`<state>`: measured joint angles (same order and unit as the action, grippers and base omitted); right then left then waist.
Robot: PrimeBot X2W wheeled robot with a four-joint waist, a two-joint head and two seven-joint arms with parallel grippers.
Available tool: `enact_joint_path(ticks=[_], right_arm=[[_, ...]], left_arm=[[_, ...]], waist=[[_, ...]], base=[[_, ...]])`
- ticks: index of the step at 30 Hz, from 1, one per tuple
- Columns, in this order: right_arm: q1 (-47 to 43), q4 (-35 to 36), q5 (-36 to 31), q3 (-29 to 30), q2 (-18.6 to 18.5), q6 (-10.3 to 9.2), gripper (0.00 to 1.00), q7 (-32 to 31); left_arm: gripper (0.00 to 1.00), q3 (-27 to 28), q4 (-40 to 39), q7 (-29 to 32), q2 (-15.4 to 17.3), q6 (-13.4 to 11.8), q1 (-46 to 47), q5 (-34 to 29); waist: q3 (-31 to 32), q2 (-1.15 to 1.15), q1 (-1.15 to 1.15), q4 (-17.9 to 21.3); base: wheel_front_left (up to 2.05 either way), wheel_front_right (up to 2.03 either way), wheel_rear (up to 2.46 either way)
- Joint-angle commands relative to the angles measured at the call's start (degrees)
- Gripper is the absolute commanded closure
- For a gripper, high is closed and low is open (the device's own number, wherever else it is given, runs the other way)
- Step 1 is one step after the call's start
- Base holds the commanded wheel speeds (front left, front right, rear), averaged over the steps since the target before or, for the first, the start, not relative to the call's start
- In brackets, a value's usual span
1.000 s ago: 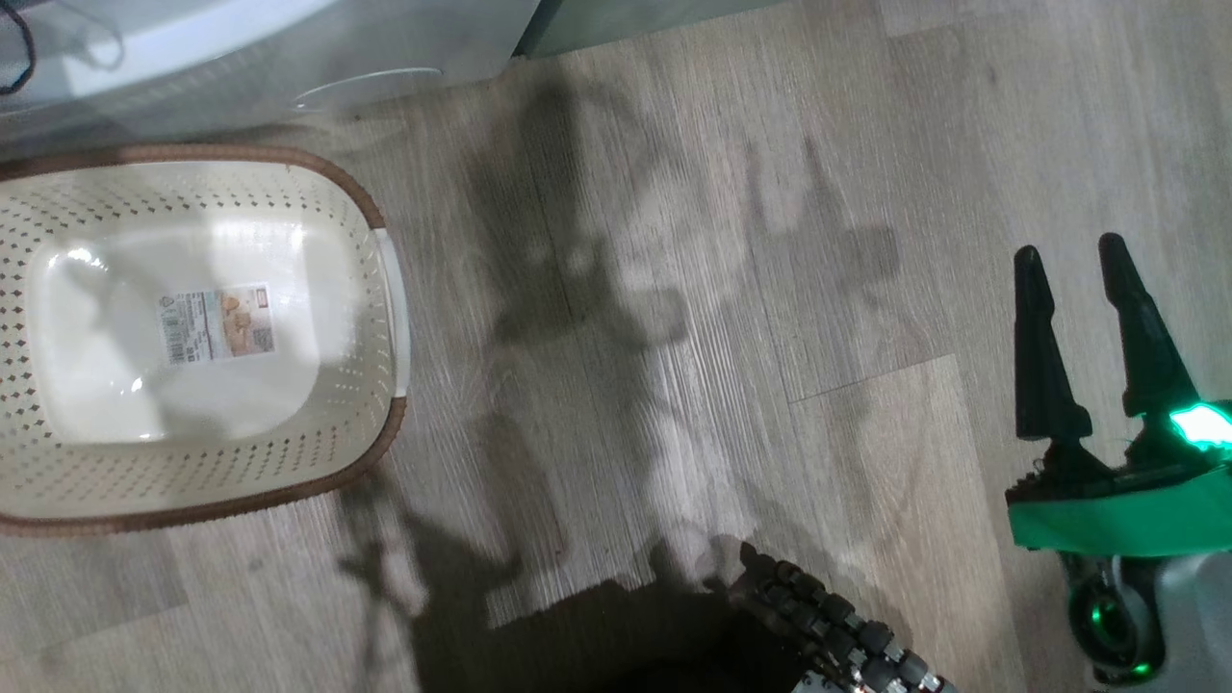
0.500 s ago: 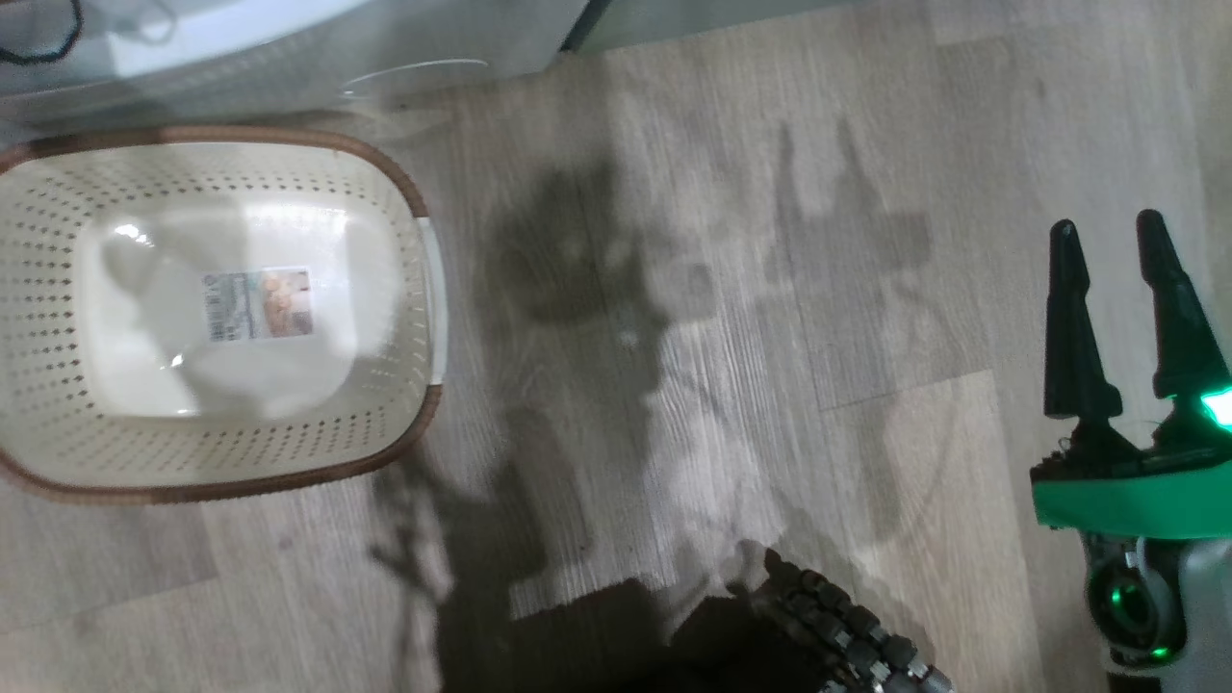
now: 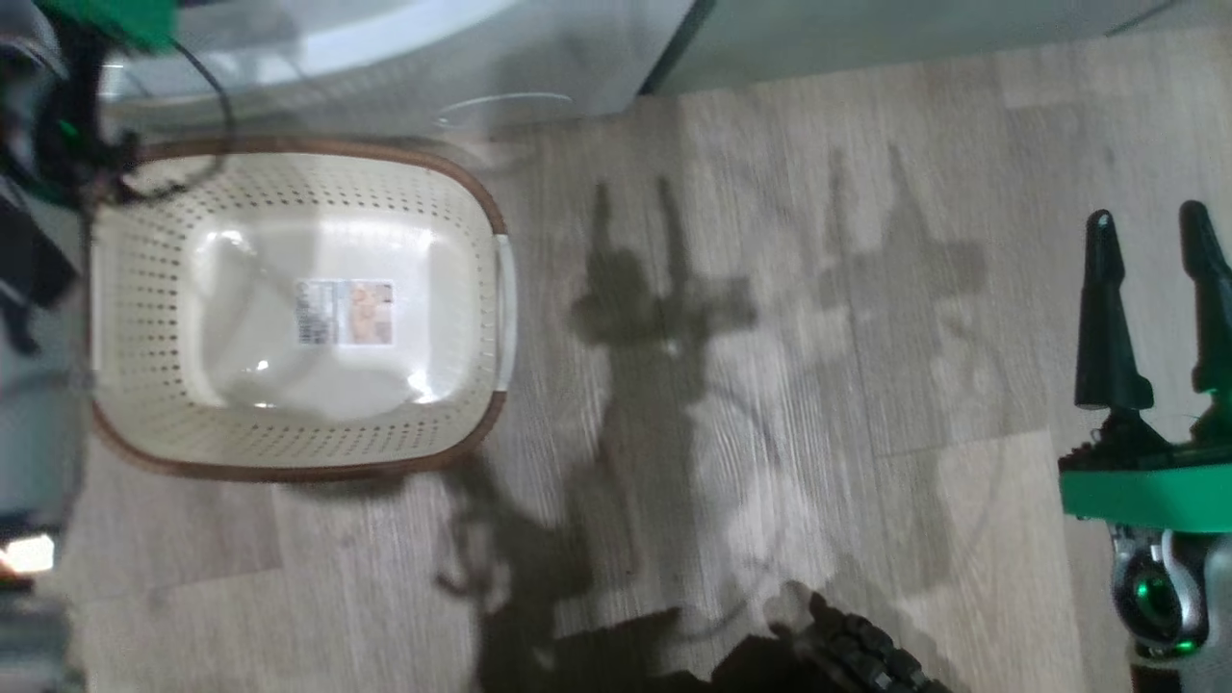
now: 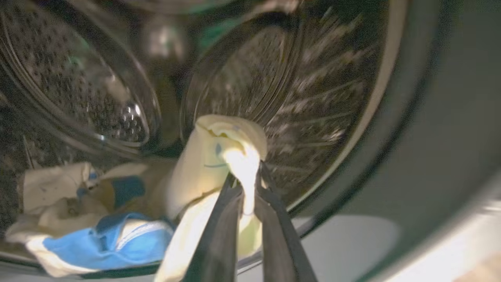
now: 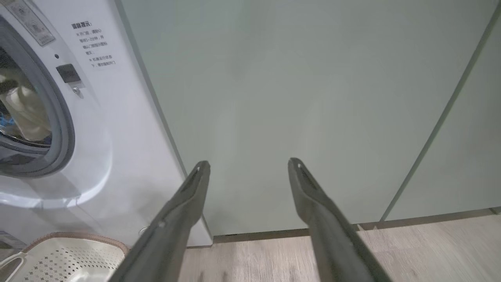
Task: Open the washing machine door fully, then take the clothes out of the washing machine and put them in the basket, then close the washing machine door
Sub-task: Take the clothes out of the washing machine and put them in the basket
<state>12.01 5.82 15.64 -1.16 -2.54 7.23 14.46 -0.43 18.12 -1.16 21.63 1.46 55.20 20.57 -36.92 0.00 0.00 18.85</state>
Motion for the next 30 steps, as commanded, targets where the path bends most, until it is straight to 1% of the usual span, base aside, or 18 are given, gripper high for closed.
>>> enact_joint_path(ticks=[1,2,8,12,17,22,26,30], right_arm=[[-1.5,1.8,-0.7,-0.1,-0.3,0.25,0.0,0.5],[-1.5,1.8,-0.7,-0.1,-0.3,0.25,0.0,0.5],[-2.3,2.0,-2.7,0.8,-0.3,0.25,0.0,0.5],[-2.9,2.1,-3.6,1.3,-0.3,0.25,0.0,0.5],[-3.8,2.3,-4.5,2.0,-0.3,0.25,0.0,0.5],[-4.7,2.3,-4.9,2.4,-0.5,0.25,0.0,0.5],[-5.4,2.4,-4.8,2.3,-0.7,0.25,0.0,0.5],[-6.0,2.5,-4.8,2.2,-0.6,0.25,0.0,0.5]], left_arm=[[1.0,1.4,-4.9,-2.0,1.4,-0.6,-1.9,-0.5],[1.0,1.4,-4.9,-2.0,1.4,-0.6,-1.9,-0.5],[1.0,1.6,-14.2,-9.1,-1.5,-2.2,-10.8,-0.9],[1.0,2.0,-19.2,-11.8,-2.7,-2.8,-16.2,-1.2],[1.0,2.9,-26.0,-13.5,-4.2,-3.9,-21.7,-3.4],[1.0,3.8,-32.0,-13.8,-6.4,-4.0,-25.6,-5.6],[1.0,4.0,-33.3,-13.8,-8.3,-3.5,-30.3,-6.2],[1.0,3.8,-31.7,-13.8,-10.2,-2.7,-35.6,-5.9]], waist=[[1.6,0.0,0.0,-1.7],[1.6,0.0,0.0,-1.7],[4.5,0.0,0.0,-4.4],[6.4,0.0,0.0,-5.8],[8.9,0.0,0.0,-7.7],[11.3,0.0,0.0,-9.1],[12.8,0.0,0.0,-9.6],[13.6,0.0,0.0,-9.9]], base=[[0.0,0.0,0.0],[0.0,0.0,0.0],[0.0,0.0,0.0],[0.0,0.0,0.0],[0.0,0.0,0.0],[0.0,0.0,0.0],[0.0,0.0,0.0],[0.0,0.0,0.0]])
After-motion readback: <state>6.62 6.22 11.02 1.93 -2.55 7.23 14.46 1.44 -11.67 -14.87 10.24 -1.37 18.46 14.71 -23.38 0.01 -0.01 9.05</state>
